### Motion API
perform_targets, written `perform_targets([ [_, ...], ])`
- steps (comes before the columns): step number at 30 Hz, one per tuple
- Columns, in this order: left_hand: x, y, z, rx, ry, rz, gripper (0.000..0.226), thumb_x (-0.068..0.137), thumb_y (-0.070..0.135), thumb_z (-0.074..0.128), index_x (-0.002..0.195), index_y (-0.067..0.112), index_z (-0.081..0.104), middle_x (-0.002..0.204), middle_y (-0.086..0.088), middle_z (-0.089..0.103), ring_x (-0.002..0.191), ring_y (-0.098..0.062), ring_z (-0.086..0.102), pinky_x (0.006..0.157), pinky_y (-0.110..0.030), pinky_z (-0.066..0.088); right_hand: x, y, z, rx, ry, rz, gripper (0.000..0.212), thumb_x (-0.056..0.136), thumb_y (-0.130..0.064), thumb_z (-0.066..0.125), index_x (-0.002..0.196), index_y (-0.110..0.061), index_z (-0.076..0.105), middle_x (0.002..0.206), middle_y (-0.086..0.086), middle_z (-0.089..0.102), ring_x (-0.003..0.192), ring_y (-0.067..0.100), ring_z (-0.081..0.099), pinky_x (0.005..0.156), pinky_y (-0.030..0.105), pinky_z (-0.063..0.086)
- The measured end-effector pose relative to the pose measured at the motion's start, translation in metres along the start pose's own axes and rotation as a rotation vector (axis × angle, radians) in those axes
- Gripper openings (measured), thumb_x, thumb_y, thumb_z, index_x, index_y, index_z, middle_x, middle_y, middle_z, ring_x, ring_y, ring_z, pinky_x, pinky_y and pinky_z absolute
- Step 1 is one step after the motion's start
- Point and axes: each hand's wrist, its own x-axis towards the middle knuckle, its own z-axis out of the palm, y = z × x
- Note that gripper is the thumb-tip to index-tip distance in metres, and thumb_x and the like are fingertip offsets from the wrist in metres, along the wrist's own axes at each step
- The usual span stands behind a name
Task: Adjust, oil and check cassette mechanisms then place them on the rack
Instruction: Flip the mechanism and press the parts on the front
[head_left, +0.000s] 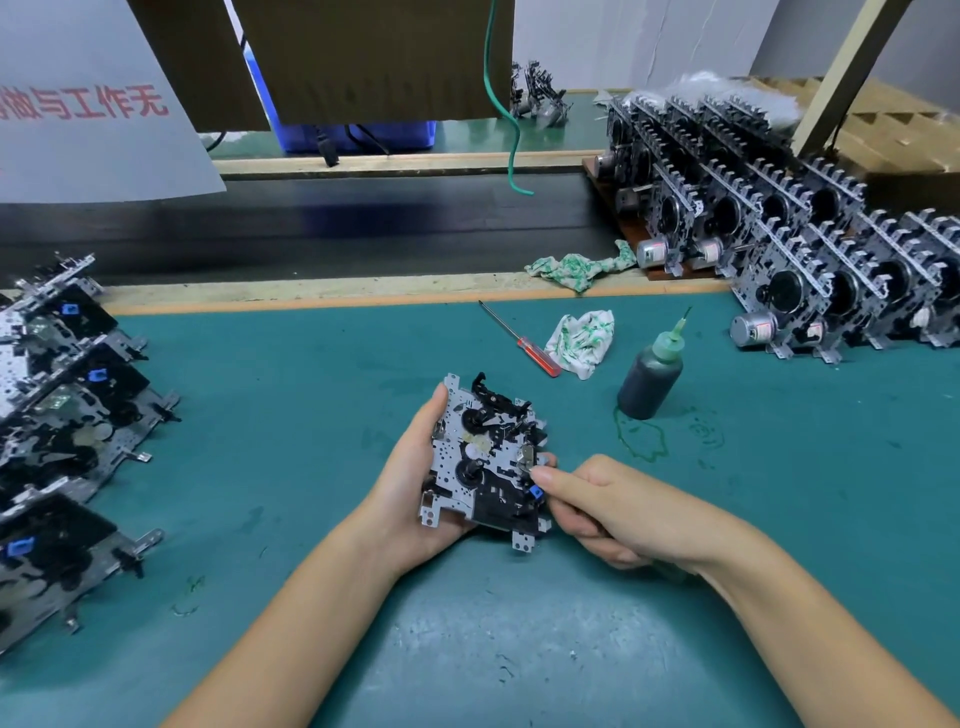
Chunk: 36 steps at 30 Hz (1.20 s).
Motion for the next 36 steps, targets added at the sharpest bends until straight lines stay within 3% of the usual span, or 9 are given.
perform_targets([
  [5, 0.002, -0.001, -0.001, 0.004, 0.012, 0.017, 0.064, 0.09, 0.061, 0.038, 0.1, 0.01, 0.076, 0.113, -0.02, 0.068, 0.1, -0.03, 0.068, 0.081, -0.038, 0.054, 0.003, -0.002, -0.003, -0.107, -0.015, -0.002, 0.058, 0.101, -0.04, 0.031, 0.049, -0.014, 0.027, 0.033, -0.004, 0.021, 0.031, 0.012, 0.017, 0.037, 0.023, 0.016],
  [8, 0.002, -0.002, 0.0, 0.016, 0.02, 0.021, 0.064, 0.087, 0.061, 0.041, 0.104, 0.01, 0.074, 0.115, -0.02, 0.066, 0.103, -0.031, 0.067, 0.084, -0.039, 0.053, 0.004, -0.002, -0.007, -0.11, -0.069, 0.036, 0.061, 0.1, -0.044, 0.031, 0.046, -0.018, 0.028, 0.032, -0.005, 0.022, 0.029, 0.01, 0.017, 0.036, 0.019, 0.016],
  [20, 0.001, -0.003, 0.006, 0.011, -0.026, 0.048, 0.06, 0.087, 0.057, 0.042, 0.095, 0.009, 0.077, 0.107, -0.021, 0.069, 0.092, -0.031, 0.07, 0.07, -0.037, 0.059, 0.004, 0.002, -0.01, -0.173, -0.085, -0.028, 0.061, 0.1, -0.045, 0.03, 0.045, -0.018, 0.026, 0.042, -0.002, 0.016, 0.033, 0.014, 0.016, 0.035, 0.019, 0.017],
  [23, -0.001, -0.002, 0.006, -0.024, -0.012, 0.04, 0.063, 0.089, 0.057, 0.04, 0.1, 0.007, 0.075, 0.11, -0.022, 0.068, 0.093, -0.032, 0.069, 0.074, -0.039, 0.058, 0.003, 0.004, -0.006, -0.15, -0.029, -0.068, 0.062, 0.1, -0.044, 0.031, 0.044, -0.018, 0.027, 0.038, -0.001, 0.018, 0.032, 0.012, 0.018, 0.036, 0.016, 0.02],
  [27, -0.007, -0.001, 0.009, -0.169, -0.044, 0.025, 0.069, 0.085, 0.059, 0.04, 0.102, 0.001, 0.073, 0.115, -0.023, 0.066, 0.098, -0.034, 0.068, 0.081, -0.042, 0.054, 0.003, 0.003, -0.005, -0.025, 0.133, -0.116, 0.062, 0.099, -0.044, 0.034, 0.043, -0.018, 0.04, 0.029, -0.002, 0.028, 0.028, 0.01, 0.024, 0.036, 0.014, 0.026],
  [30, -0.011, 0.0, 0.01, -0.298, -0.076, 0.057, 0.085, 0.083, 0.066, 0.041, 0.115, -0.009, 0.063, 0.121, -0.033, 0.058, 0.106, -0.045, 0.062, 0.088, -0.053, 0.05, 0.008, 0.004, -0.013, 0.085, 0.364, -0.172, 0.046, 0.102, -0.03, 0.032, 0.062, -0.012, 0.046, 0.032, 0.0, 0.036, 0.028, 0.008, 0.03, 0.036, 0.014, 0.03],
  [32, -0.012, 0.001, 0.01, -0.36, -0.091, 0.052, 0.096, 0.081, 0.072, 0.04, 0.125, -0.012, 0.05, 0.125, -0.039, 0.051, 0.112, -0.052, 0.055, 0.093, -0.059, 0.041, 0.011, 0.01, -0.016, -0.121, 0.559, -0.188, 0.033, 0.101, -0.026, 0.037, 0.073, -0.013, 0.047, 0.042, 0.001, 0.046, 0.036, 0.013, 0.037, 0.042, 0.026, 0.037],
  [34, -0.013, 0.002, 0.01, -0.409, -0.121, 0.038, 0.101, 0.079, 0.075, 0.041, 0.128, -0.013, 0.045, 0.127, -0.041, 0.048, 0.115, -0.054, 0.051, 0.096, -0.061, 0.037, 0.013, 0.017, -0.014, -0.535, 0.777, -0.244, 0.024, 0.097, -0.029, 0.043, 0.079, -0.018, 0.053, 0.059, -0.002, 0.055, 0.055, 0.019, 0.049, 0.055, 0.034, 0.041],
  [36, -0.012, 0.002, 0.008, -0.444, -0.158, 0.021, 0.102, 0.078, 0.076, 0.042, 0.129, -0.012, 0.044, 0.128, -0.042, 0.046, 0.117, -0.055, 0.05, 0.099, -0.061, 0.034, 0.013, 0.015, -0.01, -0.706, 0.996, -0.385, 0.021, 0.093, -0.035, 0.049, 0.083, -0.02, 0.06, 0.074, -0.007, 0.058, 0.071, 0.017, 0.053, 0.06, 0.033, 0.041],
])
